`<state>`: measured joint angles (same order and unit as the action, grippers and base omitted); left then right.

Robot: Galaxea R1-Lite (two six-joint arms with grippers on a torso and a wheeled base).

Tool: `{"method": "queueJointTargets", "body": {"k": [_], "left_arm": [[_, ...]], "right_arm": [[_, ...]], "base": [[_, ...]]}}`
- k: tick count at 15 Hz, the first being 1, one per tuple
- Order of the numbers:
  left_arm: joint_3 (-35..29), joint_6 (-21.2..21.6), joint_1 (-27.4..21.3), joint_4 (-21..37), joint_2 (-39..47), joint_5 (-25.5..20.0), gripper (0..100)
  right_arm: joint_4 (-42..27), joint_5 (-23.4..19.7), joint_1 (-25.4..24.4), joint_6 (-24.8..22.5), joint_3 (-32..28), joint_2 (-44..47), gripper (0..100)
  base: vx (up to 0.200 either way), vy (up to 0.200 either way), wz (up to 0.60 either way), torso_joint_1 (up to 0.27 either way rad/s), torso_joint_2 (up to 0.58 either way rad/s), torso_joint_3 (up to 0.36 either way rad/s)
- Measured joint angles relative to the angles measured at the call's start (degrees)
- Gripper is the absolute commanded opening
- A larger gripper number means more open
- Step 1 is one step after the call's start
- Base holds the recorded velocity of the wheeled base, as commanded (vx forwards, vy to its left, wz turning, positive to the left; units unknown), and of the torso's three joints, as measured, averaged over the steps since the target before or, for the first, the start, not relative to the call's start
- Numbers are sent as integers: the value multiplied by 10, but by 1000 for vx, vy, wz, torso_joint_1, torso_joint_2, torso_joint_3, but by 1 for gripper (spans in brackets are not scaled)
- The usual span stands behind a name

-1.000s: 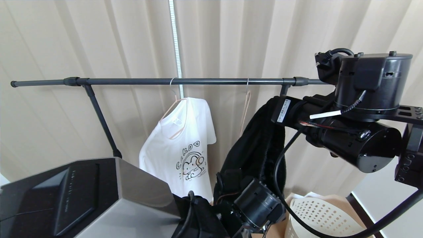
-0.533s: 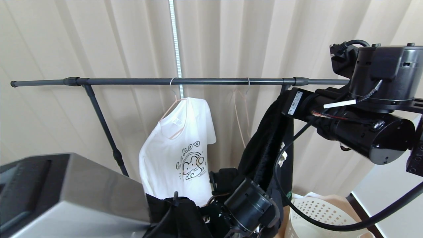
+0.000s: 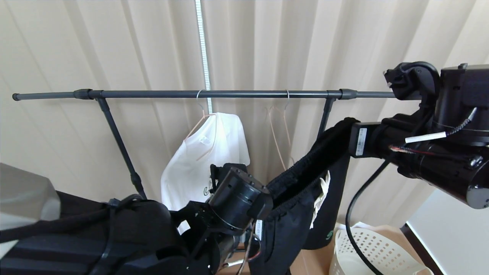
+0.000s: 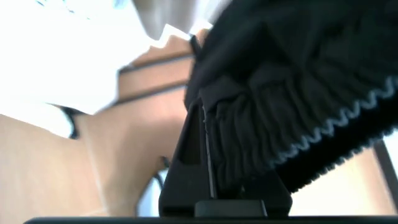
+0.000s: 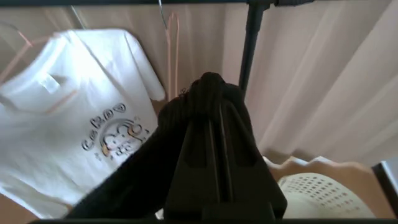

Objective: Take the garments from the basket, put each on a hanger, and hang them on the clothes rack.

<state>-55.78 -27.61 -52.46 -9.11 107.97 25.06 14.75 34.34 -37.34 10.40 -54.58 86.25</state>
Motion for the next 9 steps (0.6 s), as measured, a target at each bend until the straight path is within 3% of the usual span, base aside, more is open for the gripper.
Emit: {"method": "queueJointTargets", "body": {"k": [2,5,9], "left_arm": [[-6,67,41,-1,-12,0,0],[-18,127,69,-4,-27,-1,0],[-28,195,78,-5,-39,-4,0]], "right_arm": [[-75,-1,-4,-5,9,-13,0],[-151,-1,-26,-4,10,-14,0],[-194,0,-40,8,5,19,0]], "base": [[0,0,0,0,0,0],[0,0,0,0,0,0],[0,0,0,0,0,0]]}}
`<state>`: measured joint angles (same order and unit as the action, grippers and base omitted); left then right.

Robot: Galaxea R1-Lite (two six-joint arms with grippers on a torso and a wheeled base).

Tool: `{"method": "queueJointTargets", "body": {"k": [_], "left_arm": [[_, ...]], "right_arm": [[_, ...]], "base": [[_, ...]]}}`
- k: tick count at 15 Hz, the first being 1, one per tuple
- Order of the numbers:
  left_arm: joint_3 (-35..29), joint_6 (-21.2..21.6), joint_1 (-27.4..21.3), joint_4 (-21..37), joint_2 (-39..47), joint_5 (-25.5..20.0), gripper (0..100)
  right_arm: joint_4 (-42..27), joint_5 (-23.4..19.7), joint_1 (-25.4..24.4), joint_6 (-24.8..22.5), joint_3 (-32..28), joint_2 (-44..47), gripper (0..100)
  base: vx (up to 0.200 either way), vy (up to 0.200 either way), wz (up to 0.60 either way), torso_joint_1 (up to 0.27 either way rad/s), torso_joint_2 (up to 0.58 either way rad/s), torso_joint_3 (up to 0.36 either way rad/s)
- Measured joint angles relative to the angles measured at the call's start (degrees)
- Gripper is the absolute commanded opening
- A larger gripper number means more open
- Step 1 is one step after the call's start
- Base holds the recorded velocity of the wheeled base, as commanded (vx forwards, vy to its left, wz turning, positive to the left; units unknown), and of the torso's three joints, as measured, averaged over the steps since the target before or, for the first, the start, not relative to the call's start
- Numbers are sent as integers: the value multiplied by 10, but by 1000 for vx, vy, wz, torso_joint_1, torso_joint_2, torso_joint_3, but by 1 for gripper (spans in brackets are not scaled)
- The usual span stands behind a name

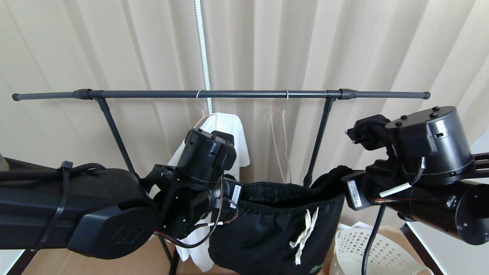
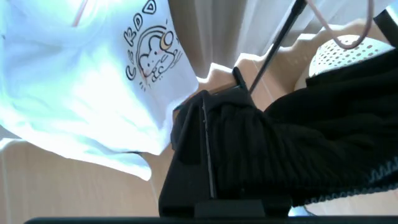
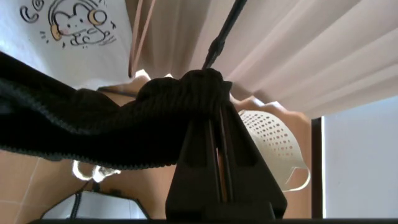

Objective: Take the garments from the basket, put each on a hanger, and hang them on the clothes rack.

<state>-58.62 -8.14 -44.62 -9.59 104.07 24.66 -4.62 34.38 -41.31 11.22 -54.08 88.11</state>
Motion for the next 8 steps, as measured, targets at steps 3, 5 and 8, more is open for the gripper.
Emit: {"method": "queueJointTargets", "body": {"k": [3,5,8], "left_arm": [[11,13,13,0,-6,-1,0],[19,18,31,-1,-16,-3,0],[37,30,54,-1,-34,-32,0]], "right_arm": [[-1,5,16,3,-7,14,0],[-1,10,43,2,-13,18,0],[-2,10,69,0,-20,19,0]], "base": [[0,0,0,0,0,0],[0,0,0,0,0,0],[0,0,0,0,0,0]]}}
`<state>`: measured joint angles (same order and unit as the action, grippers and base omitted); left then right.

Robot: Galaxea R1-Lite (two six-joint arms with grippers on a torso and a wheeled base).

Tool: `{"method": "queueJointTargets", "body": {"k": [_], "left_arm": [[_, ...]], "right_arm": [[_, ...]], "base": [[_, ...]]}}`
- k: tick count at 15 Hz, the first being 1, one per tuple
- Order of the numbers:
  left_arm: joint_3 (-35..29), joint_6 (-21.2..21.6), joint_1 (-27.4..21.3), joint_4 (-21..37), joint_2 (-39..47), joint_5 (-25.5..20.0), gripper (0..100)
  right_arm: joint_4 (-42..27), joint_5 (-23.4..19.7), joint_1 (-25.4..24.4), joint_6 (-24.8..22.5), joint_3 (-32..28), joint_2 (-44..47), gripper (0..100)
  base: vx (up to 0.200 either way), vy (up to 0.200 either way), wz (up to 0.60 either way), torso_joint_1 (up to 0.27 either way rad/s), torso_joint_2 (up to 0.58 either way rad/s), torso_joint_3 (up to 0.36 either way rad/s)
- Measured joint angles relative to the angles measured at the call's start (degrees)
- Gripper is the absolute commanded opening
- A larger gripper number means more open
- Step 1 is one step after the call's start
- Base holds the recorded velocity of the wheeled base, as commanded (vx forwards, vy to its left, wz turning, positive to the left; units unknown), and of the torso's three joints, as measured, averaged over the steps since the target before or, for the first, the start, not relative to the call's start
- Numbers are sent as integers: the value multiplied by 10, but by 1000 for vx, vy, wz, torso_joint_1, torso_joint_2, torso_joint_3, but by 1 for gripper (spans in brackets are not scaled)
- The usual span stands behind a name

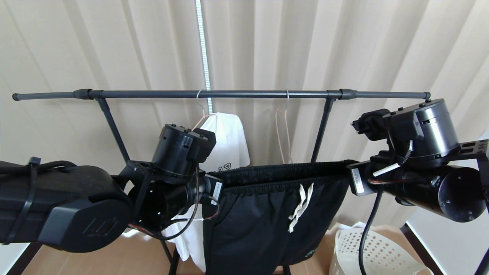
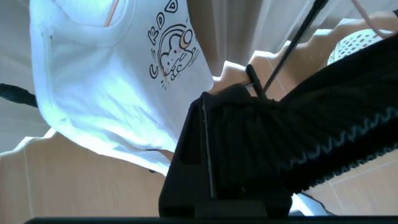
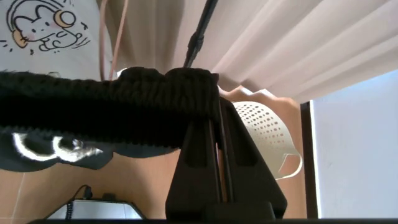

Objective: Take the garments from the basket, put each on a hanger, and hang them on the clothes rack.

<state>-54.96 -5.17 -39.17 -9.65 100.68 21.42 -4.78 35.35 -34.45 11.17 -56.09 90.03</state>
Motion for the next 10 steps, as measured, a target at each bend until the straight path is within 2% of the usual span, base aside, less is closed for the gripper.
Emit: {"method": "queueJointTargets", "body": {"k": [3,5,8,10], "left_arm": [[12,12,22,1,-14,-65,0],[15,16,38,1,-20,-127,0],[5,16,54,0,-23,-170,0],[-23,16,60,-4,-16,-190,0]], "right_arm": [[-1,1,15,-1,-2,-1,0],[-11,1,18,-4,-2,-2,0],[-35,1,14,-4,-2,-5,0],[-85,1,-10,-3,-6,-10,0]], "base": [[0,0,0,0,0,0],[0,0,0,0,0,0],[0,0,0,0,0,0],[0,0,0,0,0,0]]}}
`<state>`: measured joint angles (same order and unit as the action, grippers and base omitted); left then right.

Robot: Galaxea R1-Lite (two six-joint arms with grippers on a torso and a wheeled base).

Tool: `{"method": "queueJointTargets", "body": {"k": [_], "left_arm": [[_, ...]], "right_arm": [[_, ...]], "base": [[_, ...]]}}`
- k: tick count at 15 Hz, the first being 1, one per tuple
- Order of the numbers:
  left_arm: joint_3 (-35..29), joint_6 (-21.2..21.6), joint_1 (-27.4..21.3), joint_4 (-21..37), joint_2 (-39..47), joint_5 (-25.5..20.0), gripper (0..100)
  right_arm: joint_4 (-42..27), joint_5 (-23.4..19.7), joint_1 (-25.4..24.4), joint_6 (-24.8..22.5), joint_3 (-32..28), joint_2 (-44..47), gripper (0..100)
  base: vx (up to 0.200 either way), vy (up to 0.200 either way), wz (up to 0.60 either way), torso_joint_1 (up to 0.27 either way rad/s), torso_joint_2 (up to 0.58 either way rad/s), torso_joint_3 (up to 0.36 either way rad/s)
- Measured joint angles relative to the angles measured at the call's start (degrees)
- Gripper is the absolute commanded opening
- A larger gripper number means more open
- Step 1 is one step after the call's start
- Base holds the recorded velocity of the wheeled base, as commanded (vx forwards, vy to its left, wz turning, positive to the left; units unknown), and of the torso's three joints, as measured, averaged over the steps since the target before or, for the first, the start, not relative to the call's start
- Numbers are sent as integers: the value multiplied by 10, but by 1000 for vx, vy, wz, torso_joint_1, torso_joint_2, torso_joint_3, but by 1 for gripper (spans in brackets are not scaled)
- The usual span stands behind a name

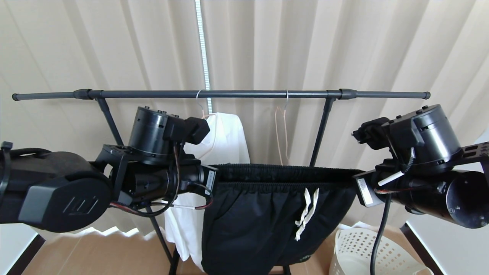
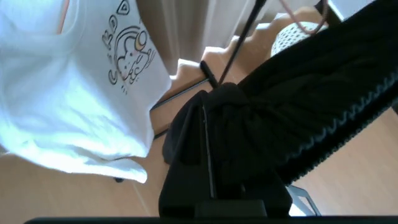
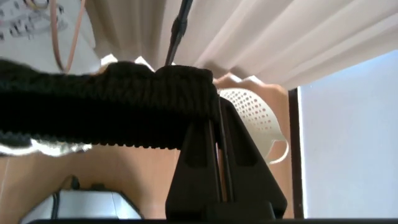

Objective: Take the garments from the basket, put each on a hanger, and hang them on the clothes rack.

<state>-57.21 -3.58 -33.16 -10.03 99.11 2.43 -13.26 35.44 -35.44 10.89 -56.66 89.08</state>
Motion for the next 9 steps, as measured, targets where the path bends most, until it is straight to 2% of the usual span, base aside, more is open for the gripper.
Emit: {"method": "queueJointTargets", "body": {"k": [3,6,9], "left_arm": [[-71,-1,5,-7,33,-6,0],[-142,-1,7,-7,79,-7,0],[-211,-3,7,-7,123,-27,0]], "right_arm": [[-78,0,-50,4,-5,-5,0],[-124,-1,-105,18,-9,-5,0],[-148,-5,-169,71,-22,9,0]], "base": [[0,0,0,0,0,0],[0,0,0,0,0,0],[0,0,0,0,0,0]]}}
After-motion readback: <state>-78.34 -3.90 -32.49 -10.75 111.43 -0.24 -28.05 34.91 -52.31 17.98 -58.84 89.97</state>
